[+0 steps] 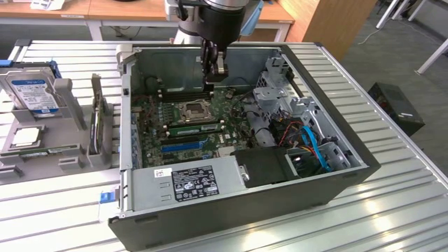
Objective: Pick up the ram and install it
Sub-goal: 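Press down the ram until it locks into place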
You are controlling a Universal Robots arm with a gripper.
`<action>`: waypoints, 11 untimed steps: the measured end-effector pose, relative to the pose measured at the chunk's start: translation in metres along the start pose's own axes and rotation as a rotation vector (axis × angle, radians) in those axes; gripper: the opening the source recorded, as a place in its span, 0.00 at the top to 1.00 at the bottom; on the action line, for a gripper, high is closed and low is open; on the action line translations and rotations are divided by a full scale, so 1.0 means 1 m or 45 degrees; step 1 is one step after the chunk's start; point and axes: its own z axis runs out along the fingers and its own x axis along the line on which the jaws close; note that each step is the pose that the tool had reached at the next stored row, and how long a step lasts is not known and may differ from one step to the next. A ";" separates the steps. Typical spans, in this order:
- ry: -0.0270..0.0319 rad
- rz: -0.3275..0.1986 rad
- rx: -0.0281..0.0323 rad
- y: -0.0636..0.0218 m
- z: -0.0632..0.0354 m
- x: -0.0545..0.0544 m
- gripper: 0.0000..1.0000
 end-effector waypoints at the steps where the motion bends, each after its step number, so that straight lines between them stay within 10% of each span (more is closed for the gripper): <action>1: -0.0005 0.011 0.0000 0.0000 0.0000 0.000 0.90; 11: -0.0057 0.140 -0.0002 0.0000 0.0002 0.000 0.90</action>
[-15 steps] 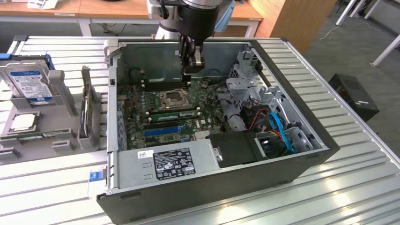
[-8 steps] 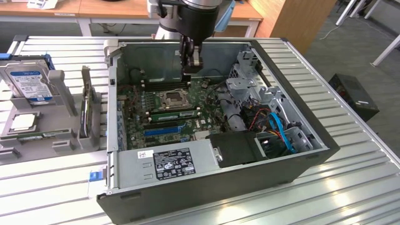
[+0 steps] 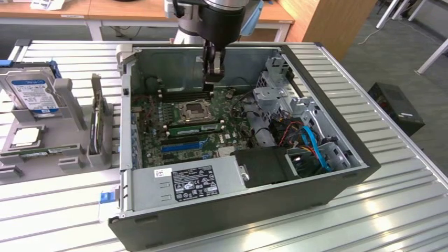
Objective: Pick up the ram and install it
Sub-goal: 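Press down the ram until it locks into place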
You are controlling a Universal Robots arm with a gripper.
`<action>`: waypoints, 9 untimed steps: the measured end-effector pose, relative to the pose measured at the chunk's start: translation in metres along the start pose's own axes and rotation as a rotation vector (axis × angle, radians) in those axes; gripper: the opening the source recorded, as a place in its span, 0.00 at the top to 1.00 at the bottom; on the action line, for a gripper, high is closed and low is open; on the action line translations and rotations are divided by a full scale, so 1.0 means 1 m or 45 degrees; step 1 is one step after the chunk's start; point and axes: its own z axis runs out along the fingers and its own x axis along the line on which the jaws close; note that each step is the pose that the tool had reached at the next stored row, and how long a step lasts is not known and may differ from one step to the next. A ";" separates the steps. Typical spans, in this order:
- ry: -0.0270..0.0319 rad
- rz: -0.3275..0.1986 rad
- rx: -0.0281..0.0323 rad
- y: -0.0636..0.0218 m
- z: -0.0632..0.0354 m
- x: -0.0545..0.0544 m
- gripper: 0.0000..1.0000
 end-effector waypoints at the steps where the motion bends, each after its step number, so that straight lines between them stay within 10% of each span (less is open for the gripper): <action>1: -0.0006 0.014 0.0000 0.0000 0.0000 0.000 0.90; 9: -0.0053 0.128 -0.0002 0.0000 0.0001 0.000 0.90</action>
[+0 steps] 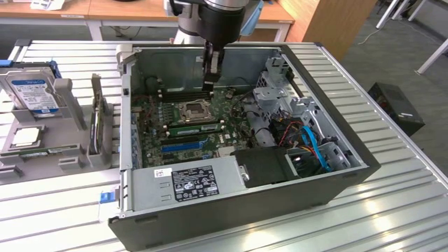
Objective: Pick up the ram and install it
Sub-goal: 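Press down the ram until it locks into place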
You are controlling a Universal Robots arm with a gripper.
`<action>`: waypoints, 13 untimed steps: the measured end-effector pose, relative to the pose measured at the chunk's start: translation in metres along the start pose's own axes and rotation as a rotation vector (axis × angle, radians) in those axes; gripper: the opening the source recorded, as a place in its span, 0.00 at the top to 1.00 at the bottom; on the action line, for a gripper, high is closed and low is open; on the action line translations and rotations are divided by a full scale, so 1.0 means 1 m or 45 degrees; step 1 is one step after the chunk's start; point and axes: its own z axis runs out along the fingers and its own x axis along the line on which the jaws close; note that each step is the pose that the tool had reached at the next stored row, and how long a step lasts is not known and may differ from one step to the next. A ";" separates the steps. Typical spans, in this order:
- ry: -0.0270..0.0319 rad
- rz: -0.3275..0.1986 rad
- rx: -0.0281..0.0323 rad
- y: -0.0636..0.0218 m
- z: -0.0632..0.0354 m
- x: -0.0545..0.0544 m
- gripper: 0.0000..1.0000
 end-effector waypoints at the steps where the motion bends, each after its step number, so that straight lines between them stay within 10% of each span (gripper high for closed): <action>1: -0.0007 0.016 0.0000 0.0000 0.0000 0.000 0.90; 13: -0.0084 0.202 -0.0002 0.0000 0.0001 0.000 0.90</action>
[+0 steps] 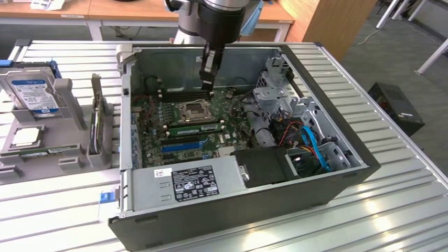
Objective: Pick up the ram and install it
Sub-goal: 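Press down the ram until it locks into place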
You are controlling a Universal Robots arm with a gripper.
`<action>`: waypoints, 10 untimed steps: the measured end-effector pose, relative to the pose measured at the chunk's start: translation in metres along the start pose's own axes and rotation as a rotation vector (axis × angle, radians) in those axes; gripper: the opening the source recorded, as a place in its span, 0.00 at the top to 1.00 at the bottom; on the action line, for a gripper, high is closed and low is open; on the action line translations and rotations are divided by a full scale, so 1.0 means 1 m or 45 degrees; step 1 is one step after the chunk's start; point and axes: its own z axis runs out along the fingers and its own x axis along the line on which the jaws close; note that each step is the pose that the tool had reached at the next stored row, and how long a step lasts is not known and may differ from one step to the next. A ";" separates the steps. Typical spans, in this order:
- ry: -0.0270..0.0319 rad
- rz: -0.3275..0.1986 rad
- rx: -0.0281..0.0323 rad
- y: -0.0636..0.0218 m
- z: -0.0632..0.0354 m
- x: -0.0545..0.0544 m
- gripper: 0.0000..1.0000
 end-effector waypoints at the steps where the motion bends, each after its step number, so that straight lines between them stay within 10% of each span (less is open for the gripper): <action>1: -0.0006 0.015 -0.0001 0.0000 0.0000 0.000 0.90; 10: -0.0064 0.156 -0.0003 0.0000 0.0001 0.000 0.90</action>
